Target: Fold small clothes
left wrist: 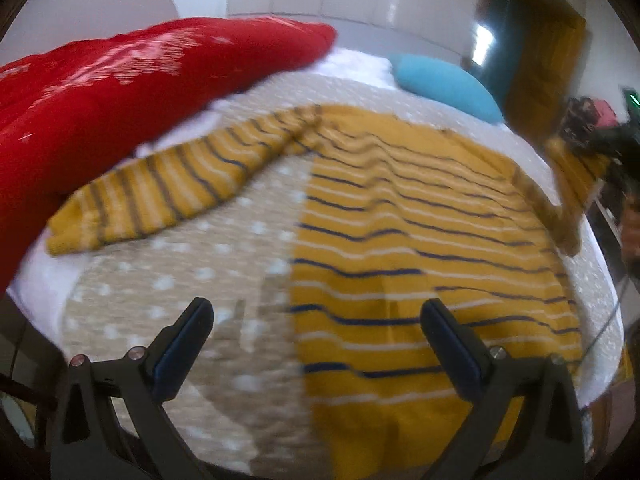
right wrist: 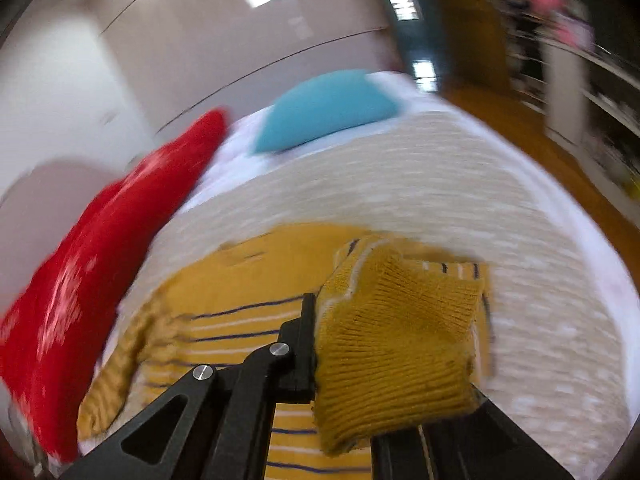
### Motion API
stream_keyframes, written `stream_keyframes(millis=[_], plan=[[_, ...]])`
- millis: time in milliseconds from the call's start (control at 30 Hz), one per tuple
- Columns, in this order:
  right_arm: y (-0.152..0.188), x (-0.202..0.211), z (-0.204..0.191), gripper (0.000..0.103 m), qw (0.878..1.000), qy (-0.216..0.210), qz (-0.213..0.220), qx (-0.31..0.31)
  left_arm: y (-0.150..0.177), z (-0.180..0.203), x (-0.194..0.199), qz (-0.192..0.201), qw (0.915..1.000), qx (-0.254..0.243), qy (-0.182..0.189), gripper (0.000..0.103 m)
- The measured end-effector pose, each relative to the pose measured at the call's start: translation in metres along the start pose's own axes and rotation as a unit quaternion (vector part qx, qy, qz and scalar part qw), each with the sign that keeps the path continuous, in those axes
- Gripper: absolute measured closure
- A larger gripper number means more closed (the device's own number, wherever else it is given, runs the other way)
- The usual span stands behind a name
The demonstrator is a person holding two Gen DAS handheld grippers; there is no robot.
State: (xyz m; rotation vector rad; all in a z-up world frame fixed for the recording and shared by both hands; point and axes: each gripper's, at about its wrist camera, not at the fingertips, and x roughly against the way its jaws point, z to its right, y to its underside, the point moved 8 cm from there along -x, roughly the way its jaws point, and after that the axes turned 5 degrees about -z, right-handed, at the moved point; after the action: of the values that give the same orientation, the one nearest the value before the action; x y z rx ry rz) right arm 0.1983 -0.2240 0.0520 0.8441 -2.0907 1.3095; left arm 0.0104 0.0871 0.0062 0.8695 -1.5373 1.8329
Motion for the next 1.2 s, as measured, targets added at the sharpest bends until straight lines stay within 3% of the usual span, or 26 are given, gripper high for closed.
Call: stream_keyframes(millis=[167,400,467,533,667,733,833,900,933,1000,1067,1200], plan=[[0.02,-0.081,-0.117,0.097,0.991,-0.008,-0.057,0.118,0.003,-0.045,0.008,0.015,0.9992,0.036,-0.012,0.0],[0.079,-0.179,-0.187,0.094,0.958,0.051,-0.127,0.251,0.01,-0.083,0.002,0.013,0.997,0.074,-0.021,0.0],[0.089,-0.182,-0.195,0.087,0.949,0.061,-0.127,0.281,0.011,-0.09,0.001,0.014,0.9959,0.087,-0.021,0.0],[0.102,-0.182,-0.213,0.065,0.94,0.055,-0.124,0.314,0.013,-0.095,0.0,0.013,0.995,0.097,-0.018,0.0],[0.139,-0.176,-0.253,0.05,0.905,0.043,-0.11,0.409,0.017,-0.096,-0.003,0.006,0.9945,0.103,-0.018,0.0],[0.155,-0.169,-0.265,0.048,0.895,0.022,-0.114,0.43,0.018,-0.095,-0.002,0.004,0.9946,0.102,-0.018,0.0],[0.158,-0.149,-0.274,0.048,0.897,-0.007,-0.105,0.429,0.019,-0.096,0.001,0.005,0.9946,0.101,-0.022,0.0],[0.139,-0.133,-0.263,0.048,0.911,-0.015,-0.087,0.403,0.019,-0.099,0.002,0.005,0.9943,0.104,-0.024,0.0],[0.123,-0.126,-0.247,0.048,0.921,-0.006,-0.077,0.381,0.02,-0.1,0.001,0.005,0.994,0.106,-0.024,0.0],[0.106,-0.119,-0.223,0.048,0.931,0.02,-0.068,0.359,0.02,-0.1,-0.002,0.001,0.9935,0.112,-0.02,0.0],[0.096,-0.116,-0.196,0.048,0.933,0.048,-0.076,0.349,0.021,-0.097,-0.005,-0.004,0.9933,0.115,-0.012,0.0],[0.112,-0.116,-0.179,0.048,0.927,0.045,-0.104,0.358,0.022,-0.087,-0.01,-0.013,0.9942,0.107,-0.003,0.0]])
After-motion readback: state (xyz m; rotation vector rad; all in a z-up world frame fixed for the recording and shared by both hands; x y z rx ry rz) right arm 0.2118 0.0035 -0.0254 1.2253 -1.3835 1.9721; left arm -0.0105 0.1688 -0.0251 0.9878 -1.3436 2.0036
